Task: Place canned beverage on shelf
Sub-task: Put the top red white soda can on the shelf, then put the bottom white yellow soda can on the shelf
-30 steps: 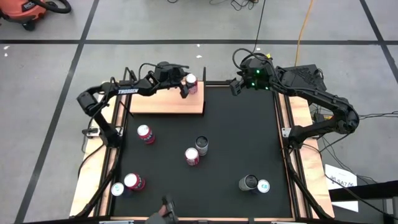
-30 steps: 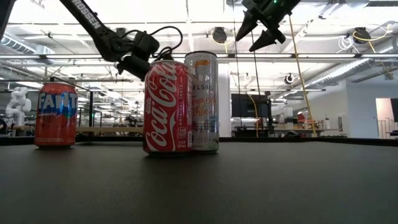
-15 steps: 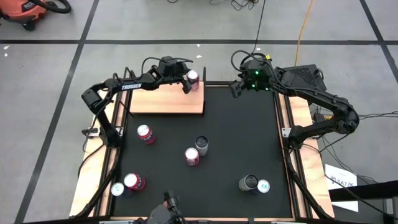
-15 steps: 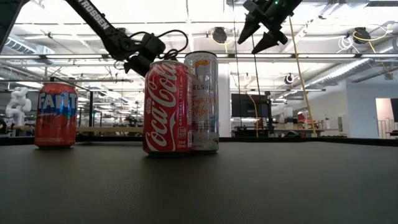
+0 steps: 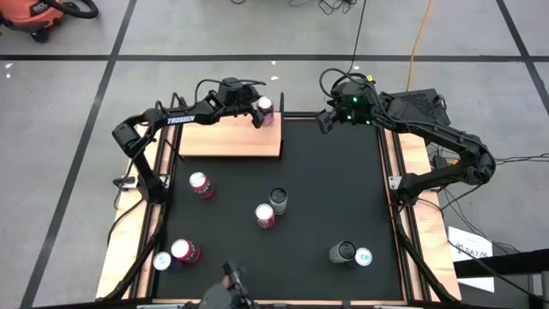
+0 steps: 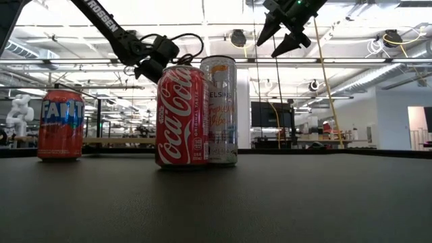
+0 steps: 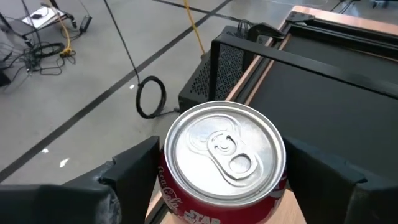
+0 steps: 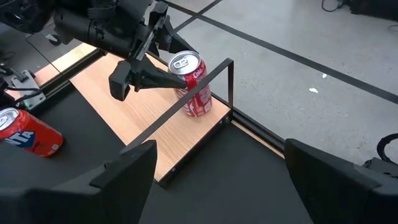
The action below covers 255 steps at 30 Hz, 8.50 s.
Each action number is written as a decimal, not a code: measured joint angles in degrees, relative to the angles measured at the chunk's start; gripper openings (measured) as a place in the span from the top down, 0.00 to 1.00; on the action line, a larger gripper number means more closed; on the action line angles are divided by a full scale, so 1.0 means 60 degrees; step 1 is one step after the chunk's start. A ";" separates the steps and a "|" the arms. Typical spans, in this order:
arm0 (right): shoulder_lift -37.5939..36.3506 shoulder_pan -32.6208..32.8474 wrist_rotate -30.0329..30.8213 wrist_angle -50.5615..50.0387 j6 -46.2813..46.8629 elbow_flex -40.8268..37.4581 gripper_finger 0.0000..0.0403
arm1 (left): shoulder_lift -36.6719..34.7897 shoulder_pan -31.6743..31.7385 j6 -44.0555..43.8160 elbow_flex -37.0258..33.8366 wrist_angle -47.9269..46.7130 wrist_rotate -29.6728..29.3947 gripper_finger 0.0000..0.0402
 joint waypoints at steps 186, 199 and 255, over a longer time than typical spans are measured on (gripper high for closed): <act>0.1983 0.6698 0.1992 -0.3101 0.2424 0.4028 0.23 | -0.1767 -0.7641 -0.1759 0.2267 -0.2308 -0.2786 0.39; 0.0631 0.6510 0.3031 -0.2574 0.0933 0.5654 0.20 | -0.2183 -0.6779 -0.1736 0.2233 -0.2217 -0.3887 0.39; 0.0577 0.6379 0.7515 -0.5188 0.3723 0.5519 0.21 | -0.0800 0.1749 -0.0825 -0.4047 0.6785 0.2925 0.40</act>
